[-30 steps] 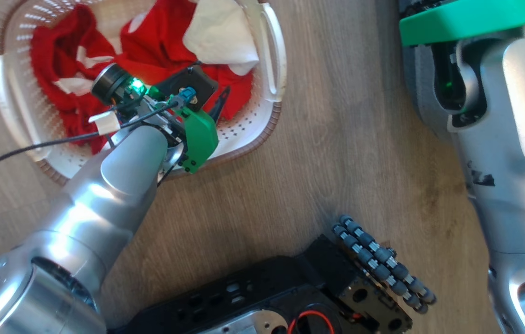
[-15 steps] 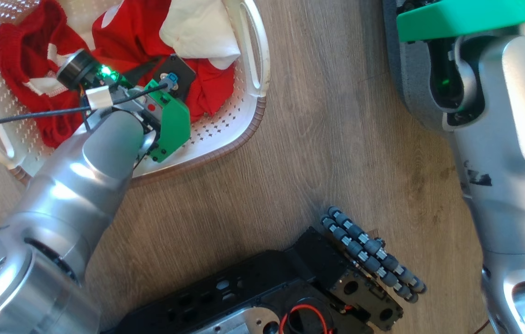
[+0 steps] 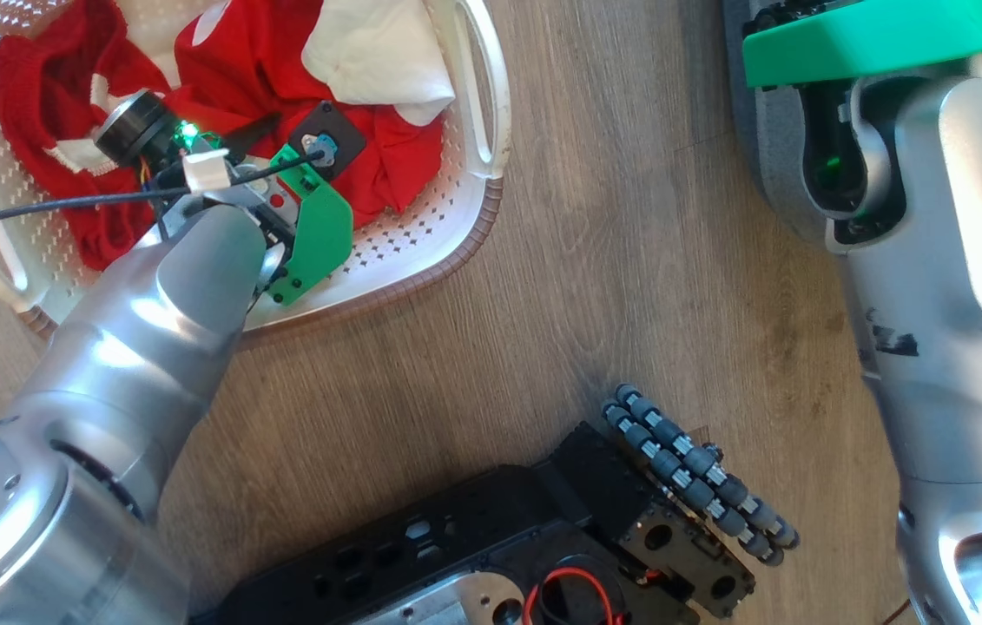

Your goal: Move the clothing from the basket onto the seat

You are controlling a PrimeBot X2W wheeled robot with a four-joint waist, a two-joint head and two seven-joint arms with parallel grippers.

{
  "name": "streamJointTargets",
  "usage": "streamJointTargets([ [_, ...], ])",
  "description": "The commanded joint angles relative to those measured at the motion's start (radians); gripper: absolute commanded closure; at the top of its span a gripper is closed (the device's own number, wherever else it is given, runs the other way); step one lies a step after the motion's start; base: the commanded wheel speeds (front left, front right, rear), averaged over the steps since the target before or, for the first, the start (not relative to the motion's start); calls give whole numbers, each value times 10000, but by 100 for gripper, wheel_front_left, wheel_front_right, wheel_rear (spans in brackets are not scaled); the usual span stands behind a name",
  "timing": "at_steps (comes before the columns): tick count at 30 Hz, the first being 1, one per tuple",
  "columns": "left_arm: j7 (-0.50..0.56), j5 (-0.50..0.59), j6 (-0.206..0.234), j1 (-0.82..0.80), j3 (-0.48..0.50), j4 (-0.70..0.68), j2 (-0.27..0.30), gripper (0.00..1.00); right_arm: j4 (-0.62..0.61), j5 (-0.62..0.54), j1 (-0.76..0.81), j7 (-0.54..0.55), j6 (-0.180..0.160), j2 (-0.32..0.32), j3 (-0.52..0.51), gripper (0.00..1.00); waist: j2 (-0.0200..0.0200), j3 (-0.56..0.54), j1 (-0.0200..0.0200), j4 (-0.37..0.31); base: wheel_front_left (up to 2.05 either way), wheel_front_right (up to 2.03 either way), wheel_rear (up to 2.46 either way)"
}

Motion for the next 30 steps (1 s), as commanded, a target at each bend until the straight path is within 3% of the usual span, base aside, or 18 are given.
streamJointTargets([
  [1, 23, -127, -106, 82, 68, -54, -124, 70, -318, 57, 434, -47, 71, 99, -6, 0, -1, 11, 0, 7, 0, 0, 0],
  [2, 23, -127, -106, 82, 68, -54, -124, 70, -318, 57, 434, -47, 71, 99, -6, 0, -1, 11, 0, 7, 0, 0, 0],
  [3, 15, -156, -138, 83, 55, -50, -133, 100, -315, 60, 424, -47, 71, 99, -9, 0, -1, 11, 0, 12, 0, 0, 0],
  [15, -608, -723, -319, 210, 148, -37, -176, 100, -241, 80, 135, -47, 71, 100, 63, 0, -1, -226, 0, 0, 0, 0, 0],
  [30, -1582, -1781, -231, 1165, 682, -831, -306, 100, 267, -344, 707, -47, 71, -257, 148, 0, -1, -2393, 0, 1037, 0, 0, 0],
])
